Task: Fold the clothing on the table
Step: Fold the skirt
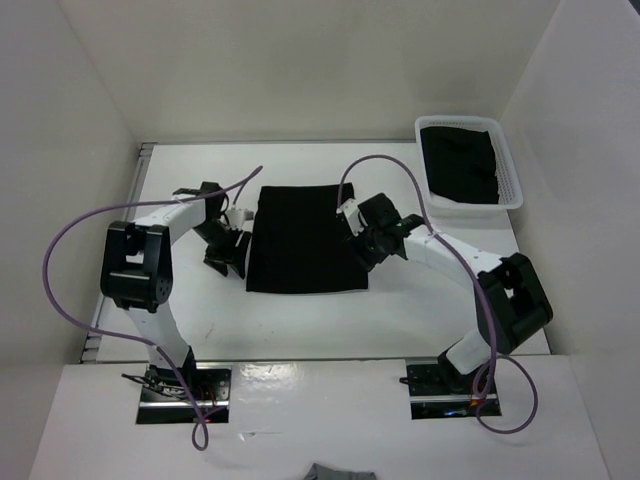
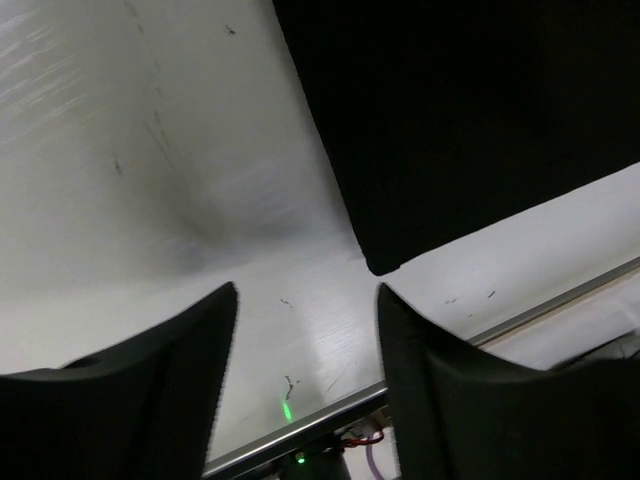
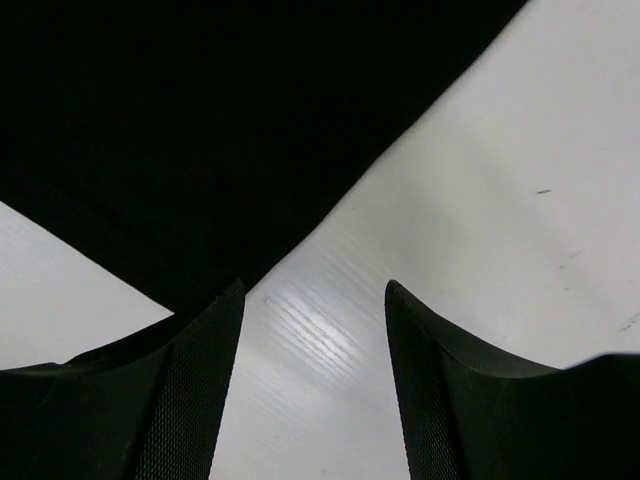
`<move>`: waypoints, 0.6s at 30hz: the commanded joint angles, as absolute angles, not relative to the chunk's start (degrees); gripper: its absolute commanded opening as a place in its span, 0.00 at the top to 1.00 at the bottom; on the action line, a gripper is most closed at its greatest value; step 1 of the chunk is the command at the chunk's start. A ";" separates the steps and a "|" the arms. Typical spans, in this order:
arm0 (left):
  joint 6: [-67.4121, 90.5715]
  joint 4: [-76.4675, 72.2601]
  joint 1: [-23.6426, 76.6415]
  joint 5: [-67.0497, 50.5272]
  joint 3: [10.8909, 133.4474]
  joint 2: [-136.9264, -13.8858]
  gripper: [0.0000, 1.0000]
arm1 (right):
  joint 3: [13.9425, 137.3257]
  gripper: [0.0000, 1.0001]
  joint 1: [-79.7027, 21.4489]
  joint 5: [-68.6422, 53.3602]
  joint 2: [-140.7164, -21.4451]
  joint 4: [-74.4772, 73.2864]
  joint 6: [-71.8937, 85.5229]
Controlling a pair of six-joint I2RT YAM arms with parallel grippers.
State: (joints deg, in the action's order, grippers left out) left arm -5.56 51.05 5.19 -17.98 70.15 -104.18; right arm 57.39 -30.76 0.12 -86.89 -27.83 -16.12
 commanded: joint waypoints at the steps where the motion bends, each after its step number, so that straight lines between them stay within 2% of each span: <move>1: -5.01 52.38 5.89 -18.11 71.10 -106.51 0.39 | 60.37 0.37 -33.48 3.07 -89.82 -29.26 -15.38; 5: -5.01 52.38 6.42 -18.63 71.63 -107.75 0.39 | 61.79 0.37 -34.10 3.78 -91.76 -28.75 -15.38; 9: -5.01 51.86 6.42 -19.86 71.64 -107.75 0.32 | 63.01 0.37 -34.10 3.78 -92.90 -28.74 -15.38; 15: -5.01 51.86 7.55 -21.53 71.02 -108.28 0.32 | 63.02 0.37 -34.63 1.93 -94.75 -30.58 -14.24; 18: -5.01 51.86 8.17 -21.53 71.02 -108.80 0.39 | 63.02 0.37 -34.63 1.93 -95.27 -30.59 -14.24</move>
State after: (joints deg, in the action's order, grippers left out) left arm -5.56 51.00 7.16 -19.75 70.26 -107.74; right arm 61.10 -34.02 2.31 -94.74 -29.21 -15.05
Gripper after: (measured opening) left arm 0.627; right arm 0.634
